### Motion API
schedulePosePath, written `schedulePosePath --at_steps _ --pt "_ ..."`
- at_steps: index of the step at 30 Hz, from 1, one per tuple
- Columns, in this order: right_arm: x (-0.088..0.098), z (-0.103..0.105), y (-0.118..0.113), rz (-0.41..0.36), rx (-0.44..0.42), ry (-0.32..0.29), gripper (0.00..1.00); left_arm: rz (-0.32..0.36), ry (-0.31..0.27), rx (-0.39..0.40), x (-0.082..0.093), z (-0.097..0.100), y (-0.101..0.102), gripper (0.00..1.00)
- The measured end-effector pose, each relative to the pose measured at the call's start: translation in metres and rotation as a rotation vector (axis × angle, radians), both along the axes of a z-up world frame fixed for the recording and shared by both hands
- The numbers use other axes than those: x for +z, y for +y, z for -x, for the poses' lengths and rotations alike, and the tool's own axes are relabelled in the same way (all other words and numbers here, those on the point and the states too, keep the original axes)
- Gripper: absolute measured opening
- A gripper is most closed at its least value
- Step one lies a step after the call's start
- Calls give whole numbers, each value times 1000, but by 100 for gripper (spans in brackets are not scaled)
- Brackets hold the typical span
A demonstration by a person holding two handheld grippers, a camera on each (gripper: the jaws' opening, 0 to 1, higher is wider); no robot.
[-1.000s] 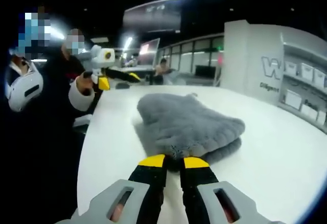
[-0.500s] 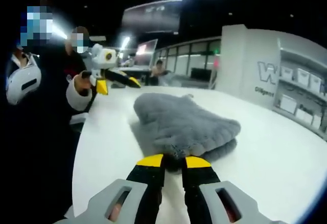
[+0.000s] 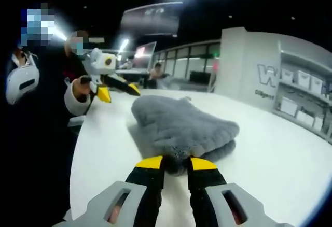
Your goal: Open the folded towel by lifting each exposed corner and separating the folded layers until the towel lies flat within the target outline without major curled edges
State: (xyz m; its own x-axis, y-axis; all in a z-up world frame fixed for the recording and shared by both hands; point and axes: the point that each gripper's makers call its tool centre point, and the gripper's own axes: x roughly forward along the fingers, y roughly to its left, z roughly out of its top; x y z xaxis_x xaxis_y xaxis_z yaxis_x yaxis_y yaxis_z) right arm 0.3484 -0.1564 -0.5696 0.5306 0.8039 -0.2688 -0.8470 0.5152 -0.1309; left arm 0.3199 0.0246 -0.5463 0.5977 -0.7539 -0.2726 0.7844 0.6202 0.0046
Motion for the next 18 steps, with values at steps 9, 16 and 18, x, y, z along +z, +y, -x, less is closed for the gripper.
schedulePosePath --at_steps 9,16,18 --pt "1 4 3 -2 10 3 12 10 10 -16 -4 -6 -8 54" --pt "0 7 5 0 17 8 10 15 18 -15 -8 -16 -12 46" --pt "0 8 4 -1 13 7 10 15 15 -15 -8 -18 -13 44"
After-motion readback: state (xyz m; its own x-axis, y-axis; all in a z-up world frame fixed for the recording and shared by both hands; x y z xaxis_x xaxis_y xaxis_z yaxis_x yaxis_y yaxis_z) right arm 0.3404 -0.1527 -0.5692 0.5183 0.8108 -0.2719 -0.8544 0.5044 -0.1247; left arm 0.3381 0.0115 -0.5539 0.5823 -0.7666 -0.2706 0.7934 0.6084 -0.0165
